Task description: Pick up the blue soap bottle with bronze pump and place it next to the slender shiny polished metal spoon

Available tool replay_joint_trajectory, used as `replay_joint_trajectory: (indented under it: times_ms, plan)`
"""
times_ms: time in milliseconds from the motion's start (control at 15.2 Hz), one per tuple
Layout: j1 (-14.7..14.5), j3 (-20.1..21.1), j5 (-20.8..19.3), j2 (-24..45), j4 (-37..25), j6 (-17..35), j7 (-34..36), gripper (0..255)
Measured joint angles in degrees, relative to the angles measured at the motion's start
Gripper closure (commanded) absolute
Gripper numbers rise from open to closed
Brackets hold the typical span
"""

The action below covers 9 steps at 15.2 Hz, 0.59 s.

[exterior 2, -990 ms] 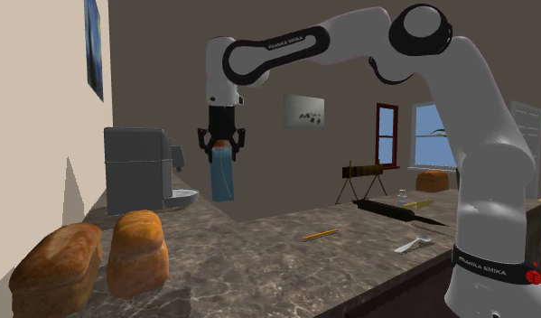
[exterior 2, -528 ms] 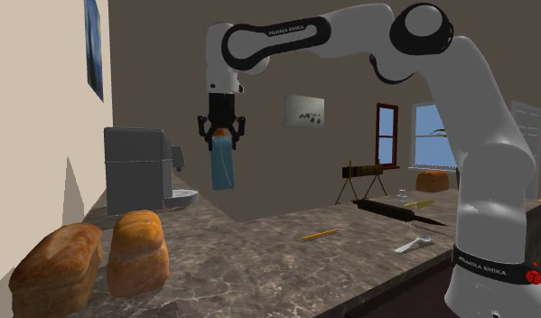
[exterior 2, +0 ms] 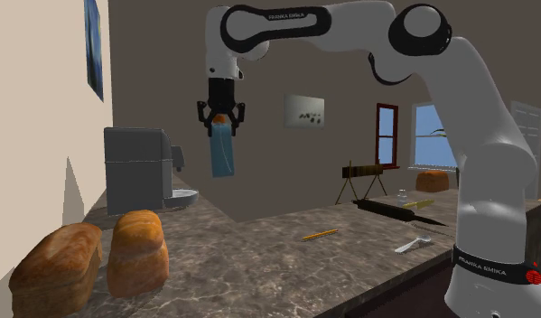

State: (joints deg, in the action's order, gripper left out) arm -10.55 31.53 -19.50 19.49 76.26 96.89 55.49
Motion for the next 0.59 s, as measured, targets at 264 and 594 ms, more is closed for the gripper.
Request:
replay_joint_trajectory:
  times_ms: [264, 594]
  plan:
    - [-0.8, 0.0, -0.4, 0.9, -4.3, -3.4, -0.5, 255]
    - [-2.5, 0.0, -1.3, 2.7, -10.9, -8.3, -1.0, 255]
